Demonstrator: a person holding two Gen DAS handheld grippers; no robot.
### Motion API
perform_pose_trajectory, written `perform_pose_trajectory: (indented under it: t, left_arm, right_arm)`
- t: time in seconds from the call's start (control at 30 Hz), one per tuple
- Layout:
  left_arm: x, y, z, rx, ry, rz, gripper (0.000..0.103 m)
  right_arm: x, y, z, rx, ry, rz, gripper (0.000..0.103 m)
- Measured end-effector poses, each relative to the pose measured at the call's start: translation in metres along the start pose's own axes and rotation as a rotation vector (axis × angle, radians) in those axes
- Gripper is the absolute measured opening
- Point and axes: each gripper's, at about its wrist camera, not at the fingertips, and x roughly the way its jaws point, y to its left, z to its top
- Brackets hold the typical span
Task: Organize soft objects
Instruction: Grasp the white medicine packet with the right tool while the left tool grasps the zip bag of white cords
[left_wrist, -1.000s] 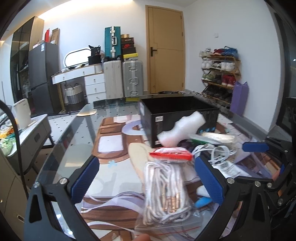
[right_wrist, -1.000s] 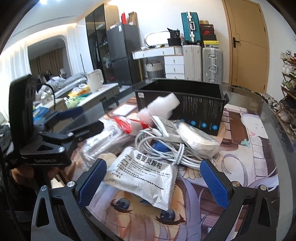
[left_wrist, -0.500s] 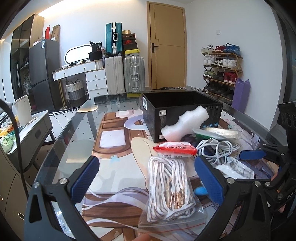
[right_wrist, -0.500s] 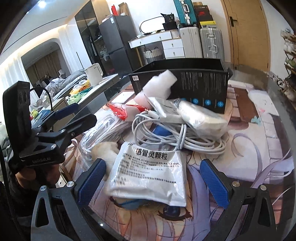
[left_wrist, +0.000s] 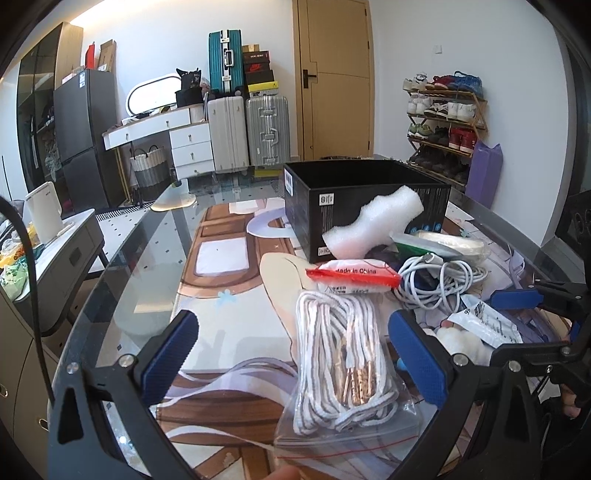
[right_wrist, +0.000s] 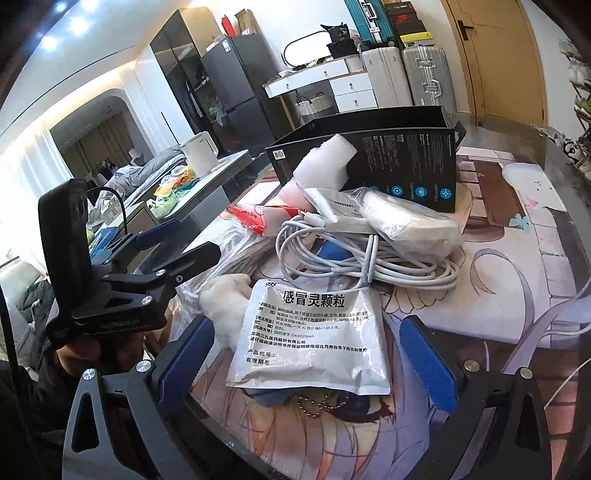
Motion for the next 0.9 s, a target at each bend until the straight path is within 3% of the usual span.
perform_pose_trajectory:
  t: [0.17, 0.3, 0.47, 0.57, 0.8, 0.9]
  left_arm:
    - [0.0021, -0.0028, -0.0009, 0.013, 0.017, -0.012, 0.103]
    - [0.0045, -0.0056, -0.0015, 0.022, 0.037, -0.013, 0.103]
    - [0.0068, -0.0078, -0.0018, 0.033, 0.056, -0.019, 0.103]
    - [0.0073, -0.0070, -0.0018, 0.032, 0.065, -0.023, 0.102]
    - [0.0085, -0.0096, -0.0022, 0.047, 0.089, -0.047, 0.087]
    - [0.0091, -0.0103, -0.0023, 0.046, 0.097, -0.069, 0.074]
  right_arm:
    - [0.0012, 0.0016, -0.0008, -0.016, -0.006, -0.012, 0.098]
    - [-0.0024, -0.0024, -0.0005, 0.011, -0.014, 0.007, 0.082]
    - [-0.0040, -0.0029, 0.0005, 0.000, -0.013, 0.014, 0.080]
    - [-0.0052, -0.0051, -0.0005, 0.006, -0.017, 0.027, 0.074]
    - [-0.0068, -0.0031, -0.0023, 0.006, -0.027, 0.047, 0.064]
    - [-0.0085, -0.0030, -0.0021, 0.001, -0.035, 0.052, 0.061]
